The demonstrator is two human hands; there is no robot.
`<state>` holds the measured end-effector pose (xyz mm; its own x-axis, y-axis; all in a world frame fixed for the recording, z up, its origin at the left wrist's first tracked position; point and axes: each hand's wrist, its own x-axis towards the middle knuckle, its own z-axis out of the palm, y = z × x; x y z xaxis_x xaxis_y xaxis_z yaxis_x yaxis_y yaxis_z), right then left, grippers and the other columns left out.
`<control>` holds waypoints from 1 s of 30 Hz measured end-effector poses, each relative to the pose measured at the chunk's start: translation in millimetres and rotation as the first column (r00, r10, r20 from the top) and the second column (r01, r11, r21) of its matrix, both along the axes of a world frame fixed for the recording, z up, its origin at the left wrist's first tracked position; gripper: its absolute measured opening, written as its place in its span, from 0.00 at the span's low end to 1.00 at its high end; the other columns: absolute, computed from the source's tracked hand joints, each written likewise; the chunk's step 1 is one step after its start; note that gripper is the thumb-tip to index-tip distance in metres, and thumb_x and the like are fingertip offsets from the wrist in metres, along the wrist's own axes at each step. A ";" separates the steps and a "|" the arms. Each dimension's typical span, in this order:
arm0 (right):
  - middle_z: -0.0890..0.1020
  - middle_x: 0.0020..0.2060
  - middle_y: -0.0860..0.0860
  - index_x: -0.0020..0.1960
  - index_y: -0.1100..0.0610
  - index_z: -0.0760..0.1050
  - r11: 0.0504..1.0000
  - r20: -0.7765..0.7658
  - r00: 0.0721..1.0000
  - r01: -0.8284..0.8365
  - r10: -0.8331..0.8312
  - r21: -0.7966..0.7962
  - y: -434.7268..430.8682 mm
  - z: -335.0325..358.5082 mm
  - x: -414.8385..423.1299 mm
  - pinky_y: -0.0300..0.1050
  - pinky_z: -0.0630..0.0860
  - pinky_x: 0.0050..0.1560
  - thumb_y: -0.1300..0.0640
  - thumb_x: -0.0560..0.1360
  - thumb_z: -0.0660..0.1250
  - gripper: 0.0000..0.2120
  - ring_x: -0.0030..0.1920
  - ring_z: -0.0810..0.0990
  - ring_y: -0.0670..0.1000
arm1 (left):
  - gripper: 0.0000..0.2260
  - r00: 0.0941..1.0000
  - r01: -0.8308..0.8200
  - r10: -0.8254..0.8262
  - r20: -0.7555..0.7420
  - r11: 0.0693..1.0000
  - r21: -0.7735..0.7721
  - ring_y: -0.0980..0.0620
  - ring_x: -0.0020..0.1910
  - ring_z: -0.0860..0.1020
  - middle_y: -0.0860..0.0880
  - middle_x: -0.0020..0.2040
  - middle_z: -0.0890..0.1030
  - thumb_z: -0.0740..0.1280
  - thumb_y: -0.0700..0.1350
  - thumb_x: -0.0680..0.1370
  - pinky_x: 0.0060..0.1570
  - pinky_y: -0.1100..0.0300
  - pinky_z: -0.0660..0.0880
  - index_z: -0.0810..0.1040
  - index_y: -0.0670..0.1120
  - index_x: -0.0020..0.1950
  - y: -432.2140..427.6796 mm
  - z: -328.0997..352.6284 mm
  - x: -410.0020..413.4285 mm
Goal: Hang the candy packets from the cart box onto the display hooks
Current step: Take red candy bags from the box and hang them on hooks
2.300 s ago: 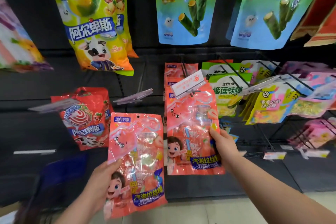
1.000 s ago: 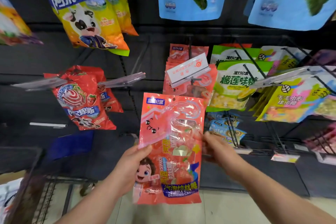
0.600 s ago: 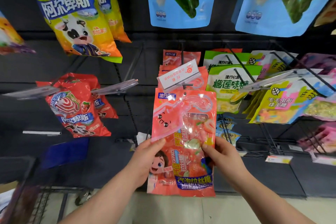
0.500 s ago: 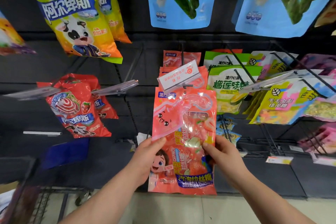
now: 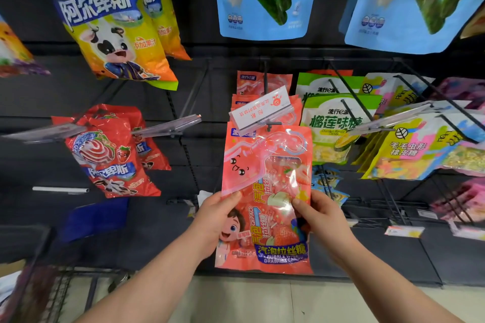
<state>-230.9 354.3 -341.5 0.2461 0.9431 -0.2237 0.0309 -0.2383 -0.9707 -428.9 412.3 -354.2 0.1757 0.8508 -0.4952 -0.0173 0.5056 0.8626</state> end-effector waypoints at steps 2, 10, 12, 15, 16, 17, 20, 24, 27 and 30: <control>0.79 0.24 0.44 0.41 0.58 0.74 1.000 -0.005 1.000 -0.004 0.004 -0.015 3.7 -0.3 0.9 0.32 0.71 0.27 0.65 0.78 0.63 0.08 0.26 0.77 0.40 | 0.09 1.000 -0.003 0.003 -0.020 1.000 0.002 0.44 0.54 0.82 0.43 0.51 0.85 0.67 0.46 0.79 0.60 0.44 0.76 0.81 0.44 0.56 4.7 -3.3 1.9; 0.83 0.39 0.50 0.49 0.57 0.76 0.996 0.132 0.991 0.035 -0.024 -0.083 37.8 -8.9 10.0 0.41 0.73 0.36 0.59 0.78 0.64 0.03 0.37 0.80 0.48 | 0.10 0.992 0.006 0.005 -0.127 0.996 0.084 0.46 0.55 0.81 0.46 0.54 0.83 0.67 0.46 0.79 0.60 0.44 0.76 0.77 0.46 0.59 33.2 -10.1 14.1; 0.83 0.42 0.52 0.50 0.56 0.76 0.994 0.182 0.983 0.034 -0.016 -0.099 48.3 -11.3 11.6 0.43 0.74 0.39 0.57 0.79 0.64 0.04 0.40 0.81 0.49 | 0.08 0.986 0.016 -0.001 -0.166 0.996 0.089 0.45 0.53 0.82 0.45 0.53 0.83 0.67 0.47 0.78 0.58 0.43 0.77 0.77 0.47 0.56 44.0 -11.4 16.6; 0.83 0.44 0.54 0.49 0.55 0.76 0.991 0.232 0.973 0.040 -0.009 -0.130 65.2 -11.9 13.3 0.50 0.77 0.42 0.54 0.79 0.63 0.05 0.42 0.81 0.54 | 0.05 0.972 0.026 0.005 -0.234 0.991 0.129 0.45 0.52 0.82 0.45 0.53 0.83 0.67 0.47 0.78 0.57 0.43 0.77 0.77 0.48 0.53 60.6 -11.1 21.4; 0.83 0.42 0.54 0.48 0.55 0.75 0.989 0.225 0.974 0.042 -0.009 -0.144 70.9 -12.0 13.7 0.50 0.78 0.41 0.54 0.79 0.63 0.06 0.41 0.81 0.54 | 0.06 0.962 0.035 0.008 -0.272 0.988 0.153 0.46 0.52 0.82 0.46 0.53 0.83 0.67 0.47 0.78 0.57 0.44 0.77 0.77 0.48 0.53 66.2 -11.7 23.2; 0.82 0.40 0.53 0.48 0.56 0.75 0.986 0.211 0.977 0.042 -0.007 -0.161 77.4 -12.1 15.2 0.47 0.78 0.37 0.54 0.79 0.63 0.06 0.38 0.80 0.52 | 0.07 0.948 0.050 0.009 -0.319 0.983 0.174 0.47 0.52 0.81 0.47 0.53 0.82 0.67 0.47 0.78 0.56 0.46 0.78 0.76 0.48 0.54 72.5 -11.7 25.5; 0.79 0.35 0.50 0.48 0.59 0.75 0.975 0.200 0.980 0.040 0.004 -0.217 91.0 -11.9 16.8 0.38 0.71 0.29 0.55 0.80 0.62 0.08 0.31 0.76 0.46 | 0.07 0.909 0.089 0.010 -0.417 0.972 0.217 0.50 0.51 0.80 0.50 0.52 0.80 0.67 0.47 0.78 0.53 0.50 0.78 0.73 0.48 0.54 86.4 -11.0 29.5; 0.81 0.42 0.55 0.48 0.59 0.75 0.961 0.255 0.966 0.045 0.027 -0.271 109.9 -15.0 20.0 0.42 0.72 0.31 0.53 0.79 0.63 0.08 0.34 0.77 0.50 | 0.05 0.865 0.132 -0.012 -0.502 0.970 0.203 0.50 0.49 0.78 0.50 0.51 0.79 0.66 0.47 0.79 0.42 0.58 0.75 0.73 0.49 0.53 100.6 -13.3 35.9; 0.82 0.47 0.58 0.45 0.57 0.74 0.953 0.320 0.947 0.066 0.034 -0.295 119.6 -19.3 23.3 0.53 0.78 0.49 0.53 0.78 0.64 0.08 0.46 0.80 0.58 | 0.05 0.840 0.161 -0.024 -0.542 0.965 0.207 0.52 0.47 0.76 0.51 0.50 0.78 0.65 0.47 0.79 0.34 0.63 0.69 0.74 0.49 0.53 105.1 -13.2 40.8; 0.82 0.48 0.58 0.50 0.59 0.76 0.952 0.326 0.944 0.050 0.054 -0.301 124.4 -26.0 27.0 0.56 0.77 0.55 0.53 0.78 0.64 0.09 0.50 0.80 0.59 | 0.04 0.809 0.169 -0.024 -0.587 0.966 0.194 0.52 0.45 0.75 0.52 0.46 0.76 0.64 0.48 0.79 0.33 0.62 0.68 0.72 0.49 0.51 108.7 -13.3 43.5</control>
<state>-203.9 478.7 -367.5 0.3521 0.8442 -0.4042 0.3342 -0.5168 -0.7882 -385.3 520.9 -367.5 0.0078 0.9447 -0.3278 0.5567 0.2682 0.7862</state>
